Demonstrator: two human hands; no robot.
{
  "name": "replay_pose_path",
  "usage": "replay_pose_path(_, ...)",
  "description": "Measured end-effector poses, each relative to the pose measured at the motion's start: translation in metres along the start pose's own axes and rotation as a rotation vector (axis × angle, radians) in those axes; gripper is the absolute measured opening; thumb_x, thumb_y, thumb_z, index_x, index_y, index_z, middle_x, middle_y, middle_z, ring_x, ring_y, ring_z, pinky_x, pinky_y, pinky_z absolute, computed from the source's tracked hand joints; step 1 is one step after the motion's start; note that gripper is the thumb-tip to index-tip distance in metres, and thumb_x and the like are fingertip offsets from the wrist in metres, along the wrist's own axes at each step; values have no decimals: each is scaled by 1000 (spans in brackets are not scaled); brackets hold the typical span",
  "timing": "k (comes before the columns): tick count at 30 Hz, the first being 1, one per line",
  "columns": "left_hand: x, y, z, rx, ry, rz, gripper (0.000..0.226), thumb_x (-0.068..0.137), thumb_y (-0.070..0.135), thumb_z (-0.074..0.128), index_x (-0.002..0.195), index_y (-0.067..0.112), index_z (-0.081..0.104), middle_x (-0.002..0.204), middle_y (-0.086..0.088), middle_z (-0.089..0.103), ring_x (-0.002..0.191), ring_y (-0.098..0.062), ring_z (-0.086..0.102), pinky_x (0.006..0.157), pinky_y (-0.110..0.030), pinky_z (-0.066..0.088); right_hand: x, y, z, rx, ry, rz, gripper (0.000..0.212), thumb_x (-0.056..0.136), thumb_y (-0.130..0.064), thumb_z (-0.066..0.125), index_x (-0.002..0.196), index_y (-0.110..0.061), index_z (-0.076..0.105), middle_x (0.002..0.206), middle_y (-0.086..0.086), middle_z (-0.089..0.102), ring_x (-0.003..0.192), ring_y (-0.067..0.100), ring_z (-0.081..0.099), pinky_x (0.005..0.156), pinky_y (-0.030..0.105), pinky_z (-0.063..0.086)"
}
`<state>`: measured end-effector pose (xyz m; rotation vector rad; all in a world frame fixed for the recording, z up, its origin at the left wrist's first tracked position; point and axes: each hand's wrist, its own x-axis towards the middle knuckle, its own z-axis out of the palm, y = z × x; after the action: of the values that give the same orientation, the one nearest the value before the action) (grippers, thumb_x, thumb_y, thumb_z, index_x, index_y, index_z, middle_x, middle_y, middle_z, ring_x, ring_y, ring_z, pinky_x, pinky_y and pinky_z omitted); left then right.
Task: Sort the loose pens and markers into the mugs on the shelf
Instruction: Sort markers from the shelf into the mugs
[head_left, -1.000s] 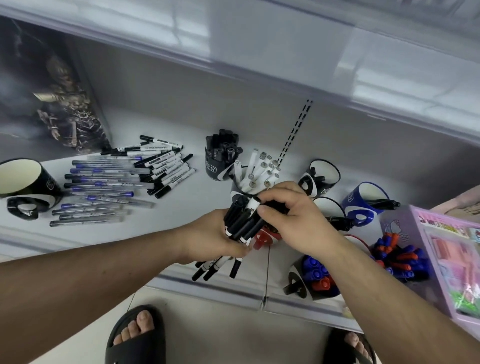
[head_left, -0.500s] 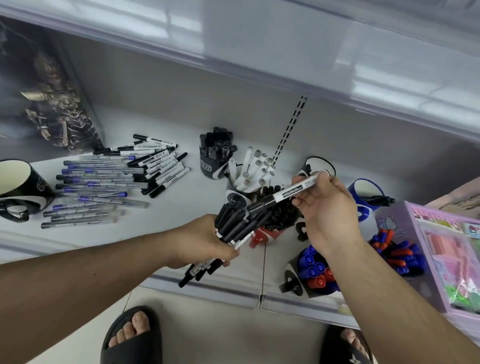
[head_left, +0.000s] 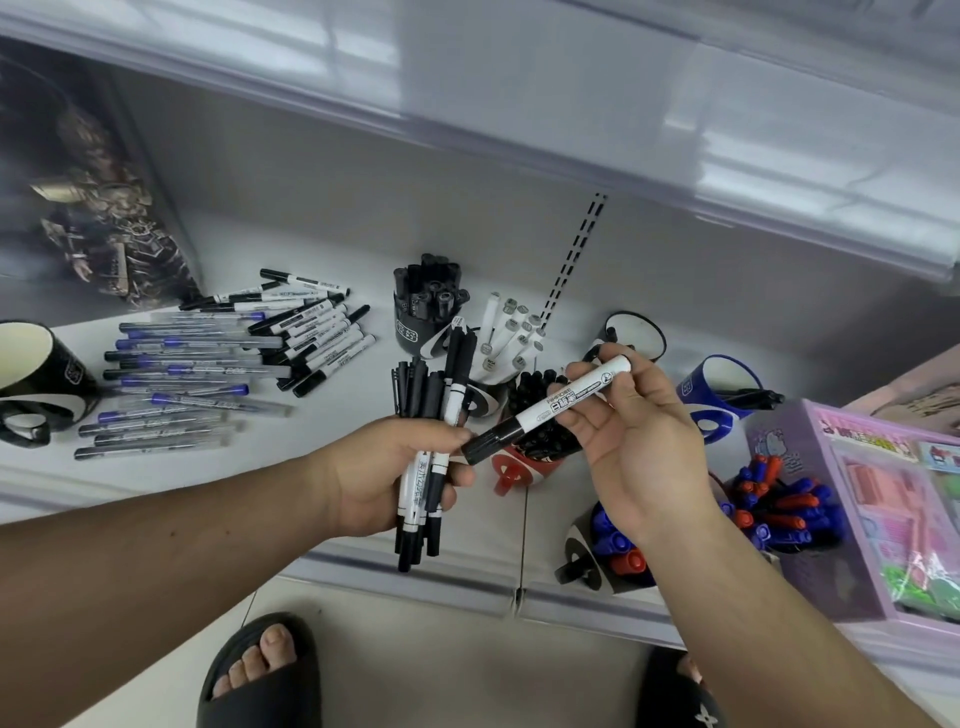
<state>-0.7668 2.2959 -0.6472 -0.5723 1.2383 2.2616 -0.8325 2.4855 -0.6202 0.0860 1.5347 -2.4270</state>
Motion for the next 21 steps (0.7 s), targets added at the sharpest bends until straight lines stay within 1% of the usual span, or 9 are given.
replay_pose_path(2, 2, 0, 1, -2, -7, 14, 34, 80, 10, 54, 54, 18, 74, 65, -2, 67, 55, -13, 66, 45, -17, 44, -2, 1, -3, 1, 12, -11, 27, 104, -8, 32, 110, -11, 58, 90, 10, 69, 93, 33, 63, 82, 41, 53)
replay_pose_path(4, 3, 0, 4, 5, -2, 13, 44, 90, 6, 49, 57, 16, 75, 68, -2, 70, 59, -13, 68, 46, -18, 44, -5, 2, -6, -13, 35, -6, 27, 104, -7, 32, 110, -12, 58, 90, 9, 70, 91, 31, 65, 79, 38, 56)
replay_pose_path(8, 0, 3, 12, 60, 71, 42, 19, 90, 0, 51, 88, 3, 69, 68, -10, 70, 54, -14, 66, 48, -19, 44, -9, 1, -13, -92, 121, 7, 26, 103, -6, 39, 104, -15, 62, 91, 7, 70, 81, 22, 67, 75, 35, 55)
replay_pose_path(10, 1, 2, 14, 105, 127, 102, 18, 89, -2, 53, 87, 5, 69, 68, -9, 71, 56, -14, 67, 48, -18, 45, -14, -1, -19, -328, 267, -84, 21, 100, -6, 48, 105, -22, 61, 91, 3, 65, 79, 16, 63, 73, 29, 51)
replay_pose_path(12, 1, 2, 18, 121, 204, 166, 20, 88, -5, 55, 83, 7, 71, 69, -9, 71, 54, -14, 66, 46, -18, 45, -22, 0, -26, -671, 357, -297, 25, 97, -7, 54, 107, -30, 58, 79, -7, 59, 67, 2, 56, 64, 16, 46)
replay_pose_path(14, 1, 1, 23, 118, 264, 197, 18, 86, -4, 58, 82, 7, 72, 73, -12, 72, 53, -14, 65, 44, -17, 44, -32, 2, -27, -861, 196, -463, 30, 94, -6, 58, 107, -32, 61, 66, -12, 58, 55, 1, 51, 56, 14, 44)
replay_pose_path(17, 3, -4, 33, 93, 295, 209, 13, 85, -4, 60, 87, 2, 72, 77, -14, 72, 60, -17, 69, 44, -17, 44, -38, 16, -22, -1143, -126, -466, 34, 88, -17, 64, 120, -30, 65, 63, -21, 62, 50, 3, 53, 56, 14, 46)
replay_pose_path(19, 4, -7, 41, 94, 271, 214, 12, 83, -5, 60, 86, 0, 71, 76, -15, 68, 63, -22, 66, 45, -19, 45, -37, 21, -16, -1256, -212, -387, 45, 84, -34, 62, 128, -39, 55, 71, -16, 68, 54, 4, 56, 63, 23, 53)
replay_pose_path(21, 5, -8, 48, 103, 229, 194, 13, 82, -5, 62, 87, 1, 72, 76, -14, 66, 64, -23, 62, 49, -23, 47, -37, 21, -14, -1309, -200, -374, 46, 79, -50, 60, 124, -44, 52, 78, -15, 70, 62, 3, 61, 70, 29, 56)
